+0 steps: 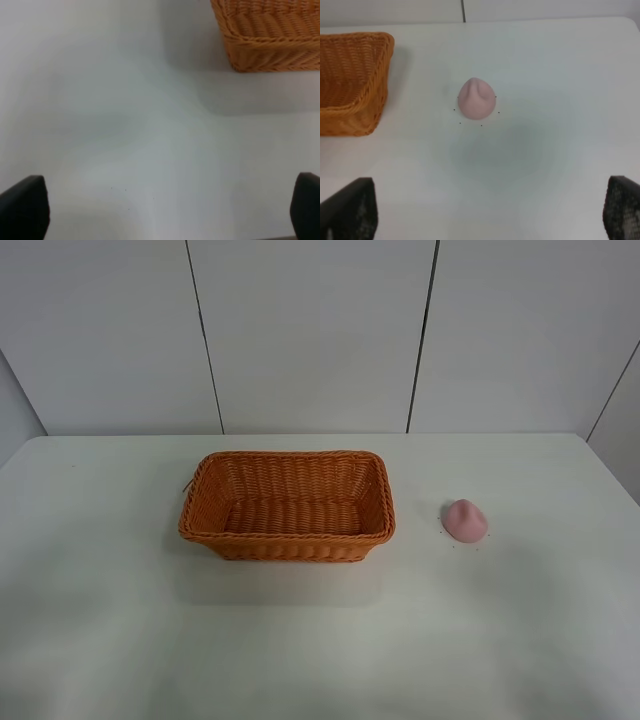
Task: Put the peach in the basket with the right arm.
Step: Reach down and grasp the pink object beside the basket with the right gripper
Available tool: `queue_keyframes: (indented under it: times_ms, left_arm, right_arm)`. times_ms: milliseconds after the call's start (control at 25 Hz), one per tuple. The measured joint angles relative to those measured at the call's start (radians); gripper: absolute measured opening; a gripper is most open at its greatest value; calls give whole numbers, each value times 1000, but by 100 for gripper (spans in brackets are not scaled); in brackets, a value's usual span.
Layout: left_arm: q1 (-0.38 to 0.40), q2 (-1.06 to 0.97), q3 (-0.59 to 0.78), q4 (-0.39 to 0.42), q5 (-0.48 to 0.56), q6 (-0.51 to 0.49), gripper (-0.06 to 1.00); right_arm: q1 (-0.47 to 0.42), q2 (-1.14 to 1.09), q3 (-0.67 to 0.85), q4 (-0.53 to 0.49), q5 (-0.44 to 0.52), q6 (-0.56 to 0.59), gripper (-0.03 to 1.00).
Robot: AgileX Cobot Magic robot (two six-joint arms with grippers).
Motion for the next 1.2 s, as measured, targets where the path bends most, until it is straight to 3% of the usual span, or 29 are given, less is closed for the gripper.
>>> queue_keyframes:
  times_ms: [560,1200]
  left_arm:
    - [0,0,0,0,0,0,99]
    - [0,0,0,0,0,0,99]
  right_arm:
    - [0,67,-38,-10,1,1,70]
    - [0,1185,-532,-10,-32,16,70]
